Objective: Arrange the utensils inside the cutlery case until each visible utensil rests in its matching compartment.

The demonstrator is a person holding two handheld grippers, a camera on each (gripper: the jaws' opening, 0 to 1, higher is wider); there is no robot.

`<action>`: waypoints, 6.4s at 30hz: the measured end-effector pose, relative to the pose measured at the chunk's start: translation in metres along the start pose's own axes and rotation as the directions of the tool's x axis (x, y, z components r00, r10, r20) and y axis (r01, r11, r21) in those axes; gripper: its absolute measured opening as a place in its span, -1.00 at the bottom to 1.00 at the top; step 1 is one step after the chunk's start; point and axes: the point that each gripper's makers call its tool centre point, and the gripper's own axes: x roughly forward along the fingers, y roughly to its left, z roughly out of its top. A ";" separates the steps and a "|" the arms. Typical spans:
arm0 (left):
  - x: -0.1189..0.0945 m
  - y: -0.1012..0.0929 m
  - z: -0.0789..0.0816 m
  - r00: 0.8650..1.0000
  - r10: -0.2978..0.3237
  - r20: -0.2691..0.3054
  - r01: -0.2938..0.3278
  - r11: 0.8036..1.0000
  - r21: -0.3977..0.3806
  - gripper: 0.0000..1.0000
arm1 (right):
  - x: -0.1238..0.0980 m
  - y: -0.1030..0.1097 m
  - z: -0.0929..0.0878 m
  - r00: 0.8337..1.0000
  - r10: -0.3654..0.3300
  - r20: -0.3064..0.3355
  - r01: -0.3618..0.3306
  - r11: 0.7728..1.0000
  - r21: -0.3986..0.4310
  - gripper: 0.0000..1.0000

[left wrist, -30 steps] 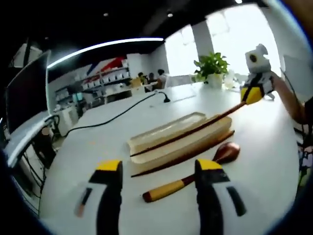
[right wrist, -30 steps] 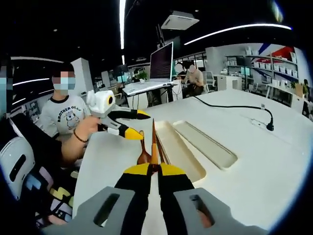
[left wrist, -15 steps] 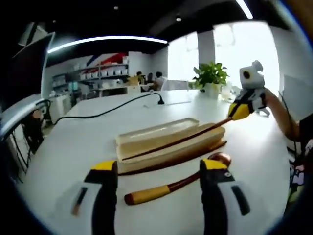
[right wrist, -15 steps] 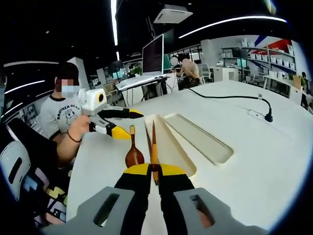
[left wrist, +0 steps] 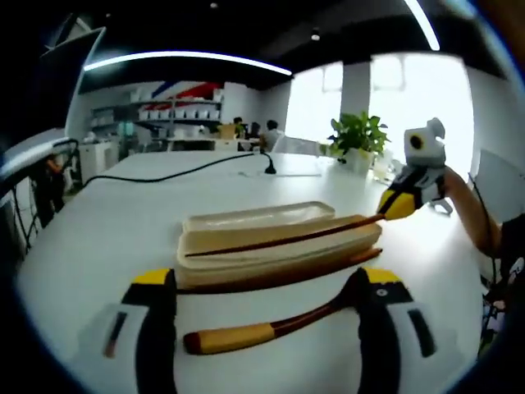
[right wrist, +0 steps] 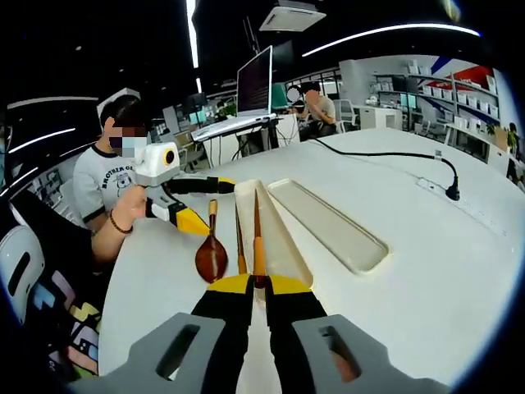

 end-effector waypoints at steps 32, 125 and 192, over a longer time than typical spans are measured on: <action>-0.002 -0.013 -0.003 0.999 -0.038 -0.003 0.038 0.999 0.000 0.96 | 0.010 -0.017 -0.001 0.994 -0.029 -0.108 0.022 0.998 -0.060 -0.82; -0.014 -0.004 -0.014 0.998 -0.023 -0.051 0.022 0.999 -0.023 0.82 | 0.026 0.014 -0.036 0.988 -0.125 -0.093 0.117 0.989 -0.089 -0.74; -0.030 0.002 0.029 0.992 -0.057 0.114 0.069 0.992 -0.109 0.70 | 0.007 0.013 0.002 0.983 -0.141 0.114 0.164 0.958 -0.236 -0.89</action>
